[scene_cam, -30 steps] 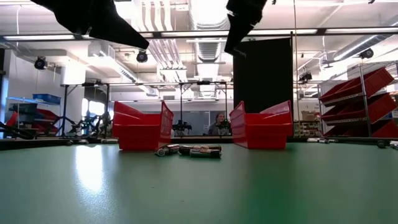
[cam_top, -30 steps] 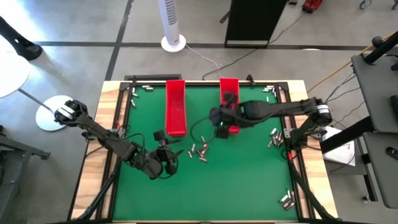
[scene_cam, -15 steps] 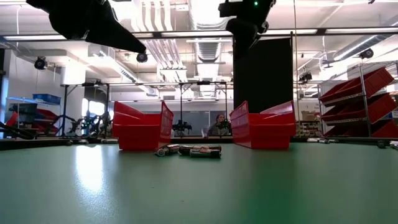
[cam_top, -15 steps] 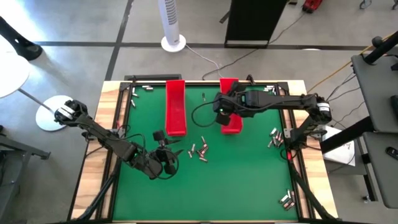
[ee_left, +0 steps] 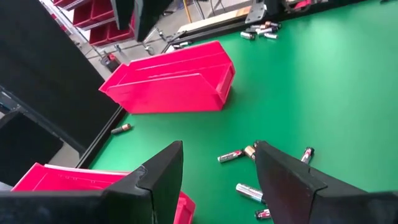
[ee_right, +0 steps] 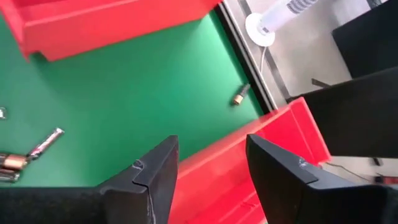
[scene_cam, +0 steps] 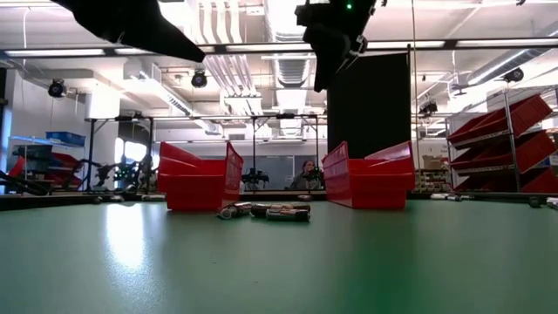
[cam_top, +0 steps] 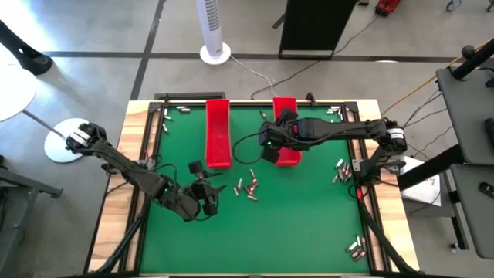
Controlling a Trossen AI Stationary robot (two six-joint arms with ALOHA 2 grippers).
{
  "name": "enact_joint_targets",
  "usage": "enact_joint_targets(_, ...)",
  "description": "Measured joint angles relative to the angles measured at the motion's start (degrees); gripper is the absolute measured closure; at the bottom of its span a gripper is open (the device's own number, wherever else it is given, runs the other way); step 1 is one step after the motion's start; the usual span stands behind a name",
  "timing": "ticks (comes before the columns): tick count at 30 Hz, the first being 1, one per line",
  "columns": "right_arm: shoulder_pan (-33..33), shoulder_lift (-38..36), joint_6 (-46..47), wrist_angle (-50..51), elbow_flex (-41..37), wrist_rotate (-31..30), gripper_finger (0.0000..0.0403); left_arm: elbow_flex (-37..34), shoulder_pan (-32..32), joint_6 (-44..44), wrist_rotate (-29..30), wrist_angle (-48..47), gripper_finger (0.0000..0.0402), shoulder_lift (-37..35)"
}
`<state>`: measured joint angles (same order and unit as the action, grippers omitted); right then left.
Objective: Sort batteries
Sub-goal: Put the silver battery into the right red bin
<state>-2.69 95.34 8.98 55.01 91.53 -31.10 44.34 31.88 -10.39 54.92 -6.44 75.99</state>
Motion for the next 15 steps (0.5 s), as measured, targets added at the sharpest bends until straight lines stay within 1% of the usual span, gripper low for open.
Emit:
enact_joint_targets(4, 2.5, 0.3, 0.5, -0.8, 0.0, 0.0, 0.0218, 0.0, 0.0, -0.2, 0.0, 0.1, 0.0222, -0.5)
enact_joint_targets(8, 7.6, 1.6, 0.4, -3.4, -0.1, 0.0, 0.0221, 0.0, 0.0, 0.3, 0.0, 0.0, 0.0222, -0.5)
enact_joint_targets(11, 12.0, 3.6, 0.1, -4.4, -0.1, 0.1, 0.0225, 0.0, 0.0, 0.3, 0.0, 0.0, 0.0222, -0.5)
enact_joint_targets(15, 16.7, 8.4, 1.8, -5.5, -0.2, 0.1, 0.0226, 0.0, 0.0, 0.3, 0.0, 0.0, 0.0222, -0.5)
